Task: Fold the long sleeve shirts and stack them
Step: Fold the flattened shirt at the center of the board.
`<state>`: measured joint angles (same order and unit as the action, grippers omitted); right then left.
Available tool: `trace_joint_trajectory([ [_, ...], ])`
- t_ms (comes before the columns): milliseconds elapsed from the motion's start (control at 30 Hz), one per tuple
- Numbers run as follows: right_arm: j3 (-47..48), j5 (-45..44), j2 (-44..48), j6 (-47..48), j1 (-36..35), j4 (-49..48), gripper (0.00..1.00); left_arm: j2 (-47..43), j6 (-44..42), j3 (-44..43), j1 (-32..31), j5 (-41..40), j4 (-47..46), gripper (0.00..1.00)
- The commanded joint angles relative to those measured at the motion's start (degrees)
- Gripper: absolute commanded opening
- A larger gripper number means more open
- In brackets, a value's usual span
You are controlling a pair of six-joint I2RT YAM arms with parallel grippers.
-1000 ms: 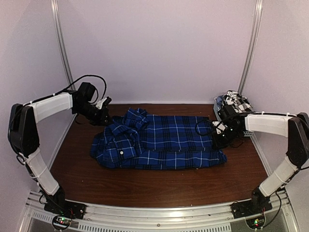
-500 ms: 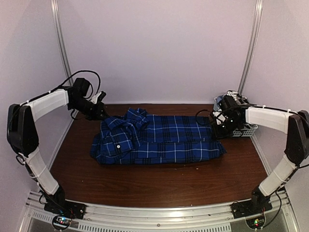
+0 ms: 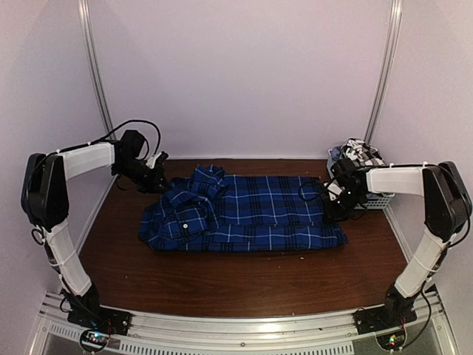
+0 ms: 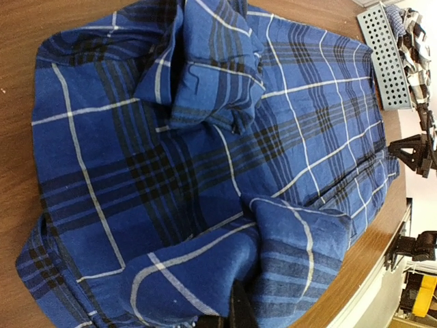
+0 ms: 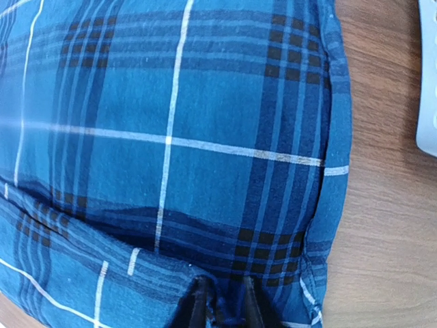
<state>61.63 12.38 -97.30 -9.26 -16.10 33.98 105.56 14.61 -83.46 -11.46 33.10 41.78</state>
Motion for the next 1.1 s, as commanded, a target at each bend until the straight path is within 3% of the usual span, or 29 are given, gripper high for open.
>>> trace_joint_trajectory([
  [0, -1.38, -0.66, 0.66, -0.64, 0.42, -2.30, 0.28, 0.21, -0.96, 2.50, 0.39, 2.01, -3.63, 0.00],
  [267, -1.90, -1.46, 9.96, -2.50, -2.94, -4.35, 0.59, 2.06, -0.91, 1.69, 0.31, 4.88, -4.65, 0.04],
  [467, -3.45, 2.42, 15.07, -6.23, -8.67, -9.49, 0.61, 4.18, 0.97, -0.69, 0.26, 6.28, -7.11, 0.10],
  [600, -2.92, 0.84, 14.37, -7.31, -13.68, -10.38, 0.62, 3.79, 3.40, -1.66, 0.24, 3.94, -10.31, 0.24],
  [733, -3.28, 0.16, 12.97, -8.01, -16.08, -10.64, 0.63, -0.19, 4.71, -0.99, 0.31, -3.88, -13.62, 0.38],
  [833, -4.09, 0.00, 12.37, -8.60, -17.04, -11.30, 0.63, -5.43, 4.93, 2.90, 0.30, -6.52, -16.37, 0.48],
  [1067, -4.29, 0.81, 9.97, -9.44, -18.75, -13.26, 0.63, -17.17, 4.67, 19.71, -3.07, -4.14, -24.46, 0.63],
])
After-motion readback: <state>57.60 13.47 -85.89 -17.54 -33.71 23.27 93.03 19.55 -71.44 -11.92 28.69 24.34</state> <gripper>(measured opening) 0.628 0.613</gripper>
